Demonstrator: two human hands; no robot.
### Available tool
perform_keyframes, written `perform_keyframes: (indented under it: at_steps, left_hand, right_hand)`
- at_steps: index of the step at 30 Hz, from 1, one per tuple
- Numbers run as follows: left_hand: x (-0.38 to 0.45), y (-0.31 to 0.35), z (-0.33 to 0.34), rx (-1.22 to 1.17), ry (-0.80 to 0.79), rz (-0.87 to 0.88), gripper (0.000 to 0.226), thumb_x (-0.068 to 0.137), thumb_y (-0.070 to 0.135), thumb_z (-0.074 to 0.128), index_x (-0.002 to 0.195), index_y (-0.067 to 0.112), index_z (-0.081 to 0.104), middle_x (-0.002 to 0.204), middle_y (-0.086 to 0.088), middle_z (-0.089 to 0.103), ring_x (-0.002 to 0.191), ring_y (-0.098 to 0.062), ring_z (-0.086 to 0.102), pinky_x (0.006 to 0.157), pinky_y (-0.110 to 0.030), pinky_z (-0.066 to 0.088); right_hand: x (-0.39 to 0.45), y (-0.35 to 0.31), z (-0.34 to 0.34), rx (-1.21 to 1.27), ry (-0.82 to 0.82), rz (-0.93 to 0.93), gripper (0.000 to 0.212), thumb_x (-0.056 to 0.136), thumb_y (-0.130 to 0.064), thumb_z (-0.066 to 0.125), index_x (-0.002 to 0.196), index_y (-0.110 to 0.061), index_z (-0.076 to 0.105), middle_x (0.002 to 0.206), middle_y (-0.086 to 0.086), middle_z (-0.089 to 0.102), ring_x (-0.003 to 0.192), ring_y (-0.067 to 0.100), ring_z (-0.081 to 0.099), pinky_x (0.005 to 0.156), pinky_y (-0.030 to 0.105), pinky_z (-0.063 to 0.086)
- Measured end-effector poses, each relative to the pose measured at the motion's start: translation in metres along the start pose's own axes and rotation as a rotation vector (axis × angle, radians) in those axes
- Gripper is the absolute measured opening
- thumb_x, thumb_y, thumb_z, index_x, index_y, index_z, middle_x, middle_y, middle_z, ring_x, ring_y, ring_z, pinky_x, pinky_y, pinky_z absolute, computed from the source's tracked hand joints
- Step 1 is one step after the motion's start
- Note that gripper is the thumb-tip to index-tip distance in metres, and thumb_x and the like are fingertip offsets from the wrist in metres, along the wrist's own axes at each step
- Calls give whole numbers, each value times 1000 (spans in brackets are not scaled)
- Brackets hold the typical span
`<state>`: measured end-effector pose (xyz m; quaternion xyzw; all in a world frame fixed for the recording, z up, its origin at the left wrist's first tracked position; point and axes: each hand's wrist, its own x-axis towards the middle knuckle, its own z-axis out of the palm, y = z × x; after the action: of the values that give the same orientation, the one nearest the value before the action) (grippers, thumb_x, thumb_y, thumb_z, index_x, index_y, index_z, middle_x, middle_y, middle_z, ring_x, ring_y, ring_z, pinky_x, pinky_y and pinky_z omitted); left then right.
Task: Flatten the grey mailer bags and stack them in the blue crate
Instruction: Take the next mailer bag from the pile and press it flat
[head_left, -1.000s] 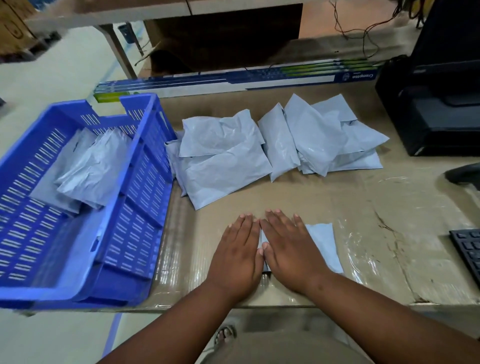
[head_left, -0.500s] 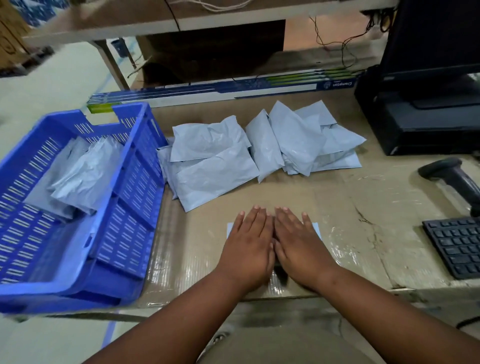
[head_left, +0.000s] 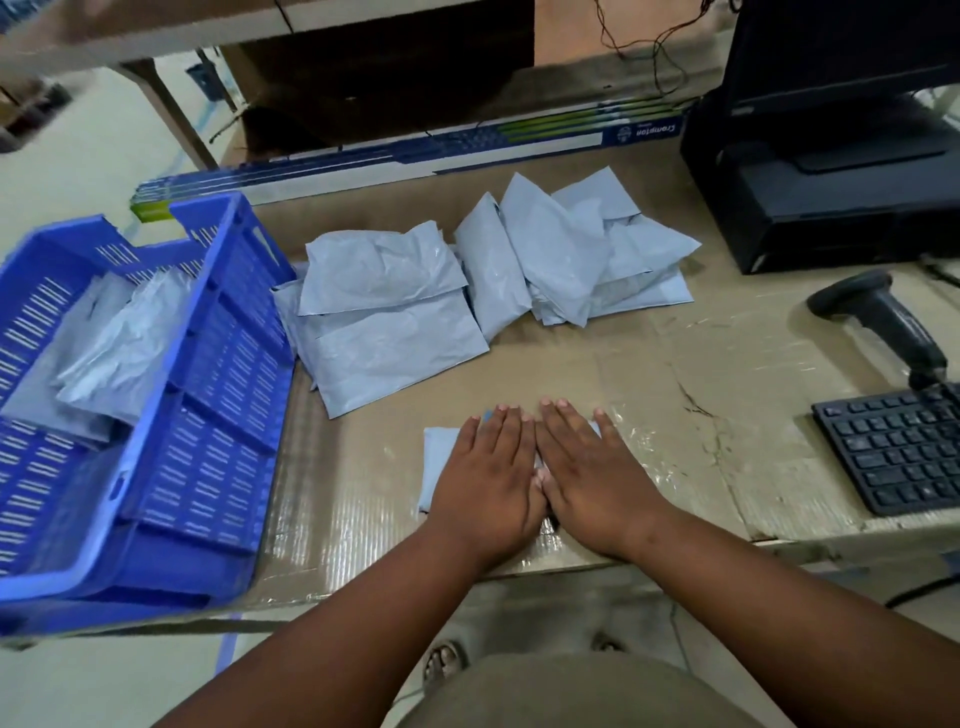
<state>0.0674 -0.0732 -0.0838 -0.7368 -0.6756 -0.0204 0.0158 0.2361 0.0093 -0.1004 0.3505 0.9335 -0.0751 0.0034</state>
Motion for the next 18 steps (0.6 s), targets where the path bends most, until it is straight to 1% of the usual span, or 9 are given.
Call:
perform_keyframes:
  at_steps: [4,8,11,13,16,18]
  left_hand:
    - [-2,-1,-4,-1,-14,-7,69,104,44,31,161,5,39,167,-18,38,158,-35,28,128,-57,17]
    - [-21,-5,-18,29,3,38,71,104,55,39,160,13,42,169,-17,32,159,-36,23,125,-65,15]
    - [-37,-4,-24,42,22,81,77,102,64,39,165,19,35,174,-14,23,163,-34,11,125,-67,12]
    - [-45,-1,-21,34,28,106,80,101,68,39,165,21,34,175,-11,18,164,-32,5,124,-68,12]
    - [-52,0,-13,24,13,124,88,99,76,39,168,23,27,177,-10,11,164,-34,2,122,-71,12]
    - [-53,0,-9,26,14,126,91,98,78,40,168,23,23,177,-11,8,164,-36,1,122,-72,13]
  right_hand:
    - [-4,0,-3,24,10,12,70,107,-51,15,169,-18,20,177,4,10,164,21,4,131,54,6]
    - [-15,1,-8,78,27,35,73,106,-62,20,169,-25,17,178,4,3,164,20,-5,131,56,3]
    - [-33,0,-14,41,69,-40,75,106,-64,29,169,-25,19,178,5,0,164,23,-5,130,60,8]
    - [-45,0,-14,10,77,-96,77,105,-65,36,169,-27,18,178,6,2,164,26,-2,129,61,8]
    - [-57,4,-6,-13,20,-99,85,102,-74,33,170,-29,9,178,4,1,164,27,-3,128,63,11]
    - [-59,6,-2,-24,-6,-88,88,101,-78,30,170,-29,8,178,2,1,164,26,-4,127,63,14]
